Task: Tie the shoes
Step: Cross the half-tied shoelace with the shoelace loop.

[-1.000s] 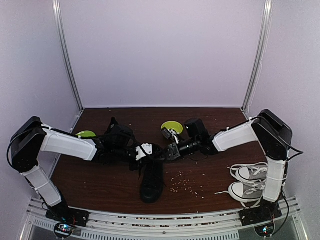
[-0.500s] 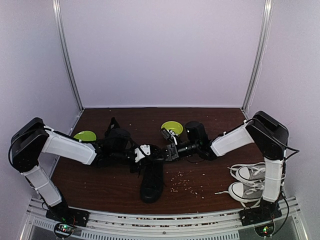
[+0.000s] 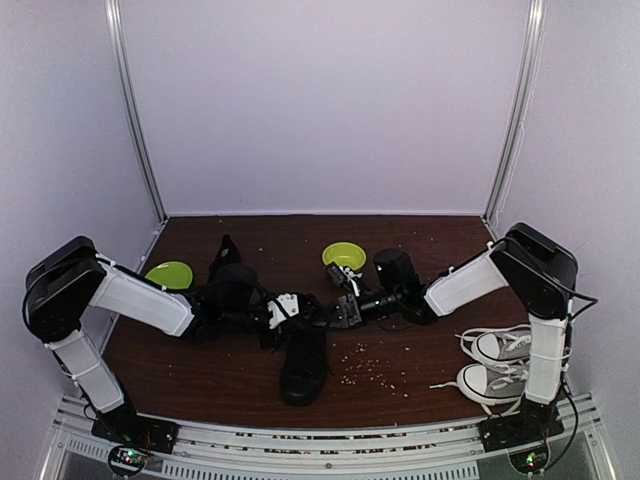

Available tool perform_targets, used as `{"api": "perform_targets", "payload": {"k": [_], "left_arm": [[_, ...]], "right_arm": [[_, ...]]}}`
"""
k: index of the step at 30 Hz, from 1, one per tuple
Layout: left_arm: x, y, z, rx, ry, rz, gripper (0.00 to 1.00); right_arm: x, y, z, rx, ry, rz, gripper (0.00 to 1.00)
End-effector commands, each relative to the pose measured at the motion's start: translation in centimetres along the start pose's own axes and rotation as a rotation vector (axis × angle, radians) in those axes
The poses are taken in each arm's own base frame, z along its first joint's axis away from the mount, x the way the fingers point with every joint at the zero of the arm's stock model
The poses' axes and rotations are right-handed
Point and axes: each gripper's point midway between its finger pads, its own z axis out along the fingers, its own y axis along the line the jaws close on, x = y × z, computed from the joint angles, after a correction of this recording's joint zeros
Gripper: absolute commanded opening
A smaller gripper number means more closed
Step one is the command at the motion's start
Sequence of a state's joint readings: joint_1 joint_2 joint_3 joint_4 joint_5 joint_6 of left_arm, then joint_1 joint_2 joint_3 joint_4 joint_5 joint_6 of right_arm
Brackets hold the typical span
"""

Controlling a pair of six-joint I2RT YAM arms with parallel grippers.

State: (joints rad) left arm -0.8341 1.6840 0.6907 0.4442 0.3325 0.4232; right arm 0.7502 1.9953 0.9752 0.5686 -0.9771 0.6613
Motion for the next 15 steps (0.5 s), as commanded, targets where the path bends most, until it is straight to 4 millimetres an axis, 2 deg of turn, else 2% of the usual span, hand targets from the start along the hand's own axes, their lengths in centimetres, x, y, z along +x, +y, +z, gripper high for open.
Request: {"api": "perform_targets", "payload": {"k": [1, 15], "left_arm": [[-0.8, 0.4, 0.2, -0.028, -0.047, 0.008, 0.00], [-0.9, 0.3, 0.4, -0.017, -0.050, 0.006, 0.00]], "right_arm": [[-1.0, 0.4, -0.1, 0.013, -0.036, -0.031, 0.26], [-0.6, 1.5, 1.4, -0.039, 0.008, -0.036, 0.20]]}}
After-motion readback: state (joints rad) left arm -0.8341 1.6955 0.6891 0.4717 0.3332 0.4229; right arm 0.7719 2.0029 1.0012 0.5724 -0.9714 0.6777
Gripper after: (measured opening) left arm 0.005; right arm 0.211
